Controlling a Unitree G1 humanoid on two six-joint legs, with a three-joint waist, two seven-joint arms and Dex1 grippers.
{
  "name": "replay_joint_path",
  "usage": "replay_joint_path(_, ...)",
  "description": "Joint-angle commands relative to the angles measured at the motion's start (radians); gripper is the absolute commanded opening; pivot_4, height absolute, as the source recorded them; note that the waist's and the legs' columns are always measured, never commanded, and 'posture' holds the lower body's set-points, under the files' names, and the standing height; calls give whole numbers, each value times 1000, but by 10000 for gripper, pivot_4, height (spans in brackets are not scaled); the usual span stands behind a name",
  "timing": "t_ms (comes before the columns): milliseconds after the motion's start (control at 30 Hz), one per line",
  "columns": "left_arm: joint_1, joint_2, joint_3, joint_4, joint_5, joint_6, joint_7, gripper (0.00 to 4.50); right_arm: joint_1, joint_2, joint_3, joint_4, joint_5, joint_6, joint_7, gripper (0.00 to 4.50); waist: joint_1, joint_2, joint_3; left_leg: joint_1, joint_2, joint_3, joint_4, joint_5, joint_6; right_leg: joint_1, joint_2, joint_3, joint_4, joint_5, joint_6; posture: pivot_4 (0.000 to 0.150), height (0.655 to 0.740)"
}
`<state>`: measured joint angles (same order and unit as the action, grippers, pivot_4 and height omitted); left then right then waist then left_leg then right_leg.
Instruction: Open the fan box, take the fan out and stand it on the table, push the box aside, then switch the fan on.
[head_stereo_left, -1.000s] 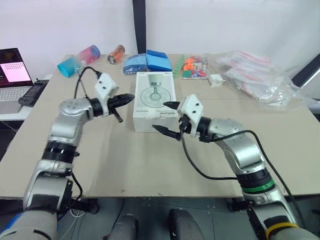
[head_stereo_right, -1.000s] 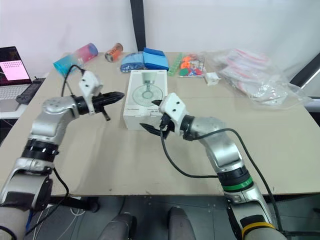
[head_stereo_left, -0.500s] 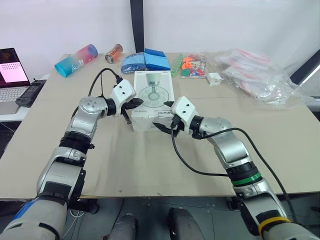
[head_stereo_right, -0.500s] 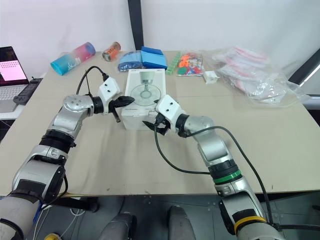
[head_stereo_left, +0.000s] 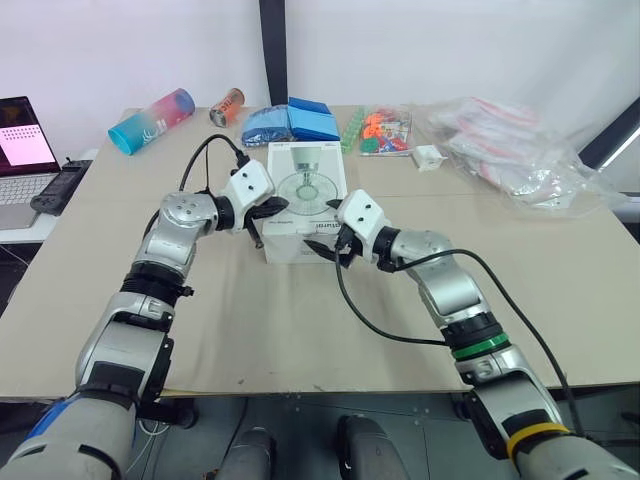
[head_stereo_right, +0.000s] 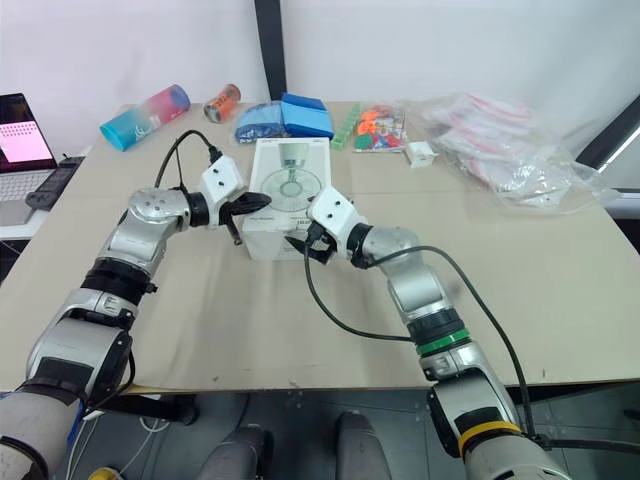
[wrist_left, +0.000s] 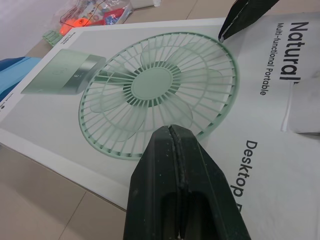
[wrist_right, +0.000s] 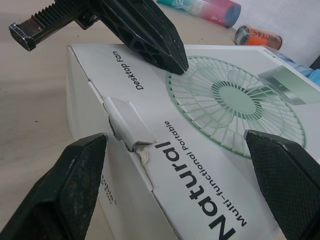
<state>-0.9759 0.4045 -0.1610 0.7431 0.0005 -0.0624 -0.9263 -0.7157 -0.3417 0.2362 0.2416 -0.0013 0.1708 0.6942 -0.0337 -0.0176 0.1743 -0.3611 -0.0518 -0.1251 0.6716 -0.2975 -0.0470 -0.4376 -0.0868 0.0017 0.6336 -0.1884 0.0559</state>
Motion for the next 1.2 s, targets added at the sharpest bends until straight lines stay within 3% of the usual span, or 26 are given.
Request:
replay_joint_path(33,11,-8,-10,-14,8,-3,-17,339,-34,-4,-63,-15,34,4,-8,45000,0,0,0,0,0,0,0,0,0,0,0,0,0,0,0,1500,7400)
replay_joint_path(433,34,-16,-21,-28,20,-13,-18,339,-60,3,-109,-19,94,78,-26,45000,-2,0,0,0,0,0,0,0,0,0,0,0,0,0,0,1500,7400)
replay_joint_path(833,49,-17,-28,-34,34,-19,-13,339,-89,53,-230,-65,263,240,-33,45000,-4,1,-1,0,0,0,0,0,0,0,0,0,1,0,0,1500,7400)
replay_joint_path(1200,31,25,-6,-55,14,-2,-57,339,195,-74,-123,-328,301,279,164,45000,-9,1,-1,1,0,0,1,-3,6,0,0,1,2,0,0,1500,7400)
